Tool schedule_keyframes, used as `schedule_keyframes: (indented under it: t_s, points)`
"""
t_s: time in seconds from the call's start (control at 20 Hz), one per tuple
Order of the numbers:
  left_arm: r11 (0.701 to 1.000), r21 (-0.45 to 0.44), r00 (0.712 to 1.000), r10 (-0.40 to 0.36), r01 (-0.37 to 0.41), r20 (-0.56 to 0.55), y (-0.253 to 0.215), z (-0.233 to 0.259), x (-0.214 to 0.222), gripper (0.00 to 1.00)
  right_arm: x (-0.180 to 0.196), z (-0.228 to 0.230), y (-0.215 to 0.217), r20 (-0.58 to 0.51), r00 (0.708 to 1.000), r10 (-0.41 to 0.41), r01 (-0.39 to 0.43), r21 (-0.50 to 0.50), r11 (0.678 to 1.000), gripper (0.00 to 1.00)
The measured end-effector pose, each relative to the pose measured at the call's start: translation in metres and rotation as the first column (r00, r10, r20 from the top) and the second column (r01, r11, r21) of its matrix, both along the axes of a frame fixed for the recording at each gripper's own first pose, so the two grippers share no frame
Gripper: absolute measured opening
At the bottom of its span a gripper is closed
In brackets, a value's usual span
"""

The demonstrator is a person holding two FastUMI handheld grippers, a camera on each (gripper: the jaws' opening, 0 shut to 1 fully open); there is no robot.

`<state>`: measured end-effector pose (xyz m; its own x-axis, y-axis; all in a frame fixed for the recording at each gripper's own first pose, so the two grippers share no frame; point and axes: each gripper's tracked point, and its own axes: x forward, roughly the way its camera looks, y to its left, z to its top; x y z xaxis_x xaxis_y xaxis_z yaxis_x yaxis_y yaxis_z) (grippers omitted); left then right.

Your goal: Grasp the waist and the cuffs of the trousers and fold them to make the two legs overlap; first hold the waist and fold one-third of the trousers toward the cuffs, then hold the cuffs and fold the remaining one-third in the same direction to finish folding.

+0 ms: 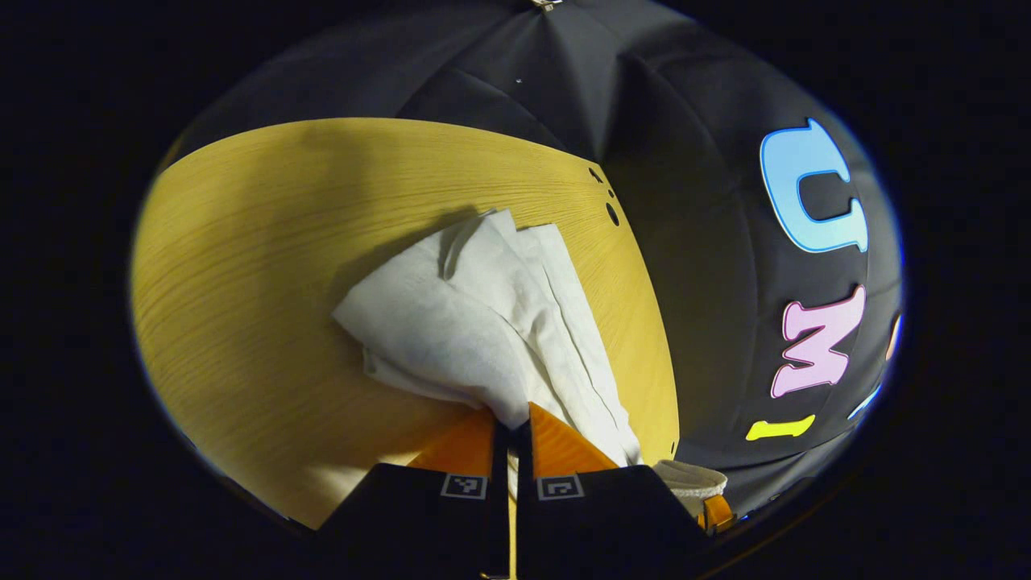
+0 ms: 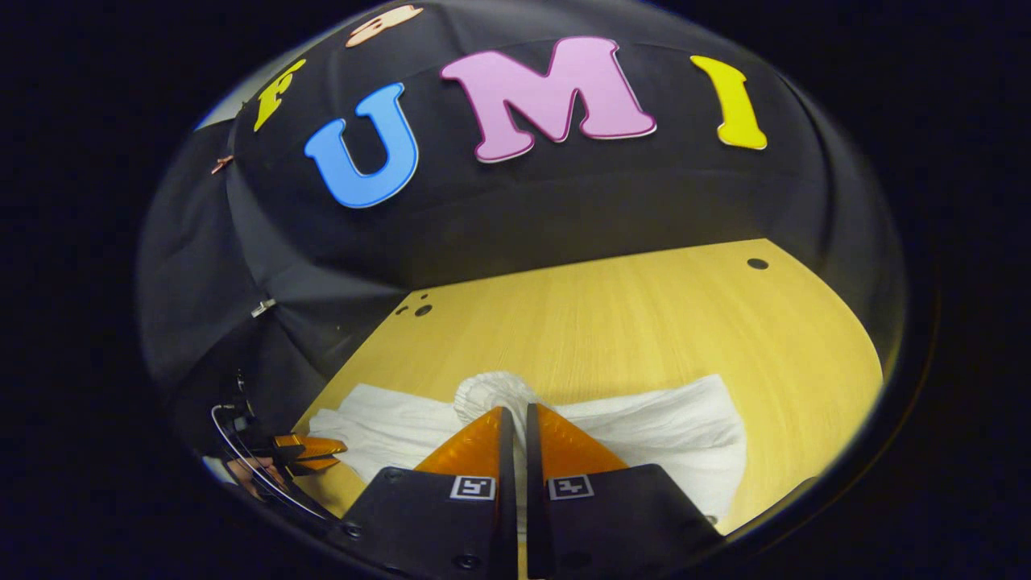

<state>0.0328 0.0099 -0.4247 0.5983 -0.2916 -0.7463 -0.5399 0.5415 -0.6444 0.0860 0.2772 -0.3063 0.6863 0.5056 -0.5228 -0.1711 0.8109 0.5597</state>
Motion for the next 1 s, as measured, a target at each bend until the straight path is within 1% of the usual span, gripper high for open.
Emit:
schedule_keyframes:
  t_s: [0.1, 0.2, 0.25, 0.4, 0.5, 0.6, 0.65, 0.7, 0.75, 0.8, 0.9, 1.0]
  points:
    - [1.0, -0.001, 1.0, 0.001, -0.001, 0.0, 0.0, 0.0, 0.0, 0.08, 0.004, 0.004, 0.008, -0.003, 1.0, -0.016, 0.016, 0.013, 1.0, 0.09]
    - [1.0, -0.002, 1.0, 0.002, -0.002, 0.0, 0.0, 0.0, -0.002, 0.09, 0.008, 0.013, 0.022, -0.009, 0.999, -0.033, 0.033, 0.063, 0.997, 0.09]
    - [1.0, -0.003, 1.0, 0.004, -0.004, 0.0, 0.001, 0.0, -0.002, 0.08, 0.002, 0.012, 0.03, -0.015, 1.0, -0.008, 0.009, 0.074, 0.997, 0.06]
    - [1.0, -0.009, 1.0, 0.006, -0.006, 0.002, 0.0, -0.001, 0.001, 0.08, -0.037, -0.01, 0.045, -0.054, 0.989, 0.138, -0.137, 0.026, 0.99, 0.06]
    - [1.0, -0.013, 1.0, 0.011, -0.011, 0.004, 0.001, 0.0, 0.001, 0.09, -0.062, -0.031, 0.056, -0.131, 0.973, 0.192, -0.189, 0.037, 0.981, 0.06]
    - [1.0, -0.014, 1.0, 0.015, -0.014, 0.006, 0.0, 0.0, 0.001, 0.09, -0.086, -0.055, 0.064, -0.255, 0.941, 0.223, -0.212, 0.071, 0.975, 0.06]
    - [1.0, -0.014, 1.0, 0.014, -0.014, 0.006, 0.001, 0.0, 0.001, 0.08, -0.1, -0.067, 0.065, -0.322, 0.918, 0.23, -0.216, 0.079, 0.973, 0.17]
    - [1.0, -0.014, 1.0, 0.013, -0.013, 0.007, 0.0, 0.0, 0.001, 0.08, -0.107, -0.075, 0.066, -0.366, 0.902, 0.228, -0.207, 0.097, 0.973, 0.2]
    - [1.0, -0.016, 1.0, 0.013, -0.012, 0.008, 0.001, 0.001, 0.002, 0.08, -0.11, -0.075, 0.067, -0.389, 0.894, 0.22, -0.186, 0.125, 0.975, 0.24]
    - [1.0, -0.018, 1.0, 0.013, -0.013, 0.01, 0.0, 0.0, 0.002, 0.08, -0.108, -0.073, 0.069, -0.401, 0.892, 0.208, -0.156, 0.159, 0.975, 0.24]
    - [0.999, -0.031, 1.0, 0.018, -0.017, 0.018, 0.001, 0.001, 0.002, 0.08, -0.103, -0.067, 0.062, -0.41, 0.894, 0.179, -0.095, 0.217, 0.972, 0.25]
    - [0.999, -0.048, 0.999, 0.026, -0.025, 0.025, 0.002, 0.004, 0.002, 0.08, -0.096, -0.059, 0.048, -0.401, 0.905, 0.142, -0.04, 0.254, 0.966, 0.26]
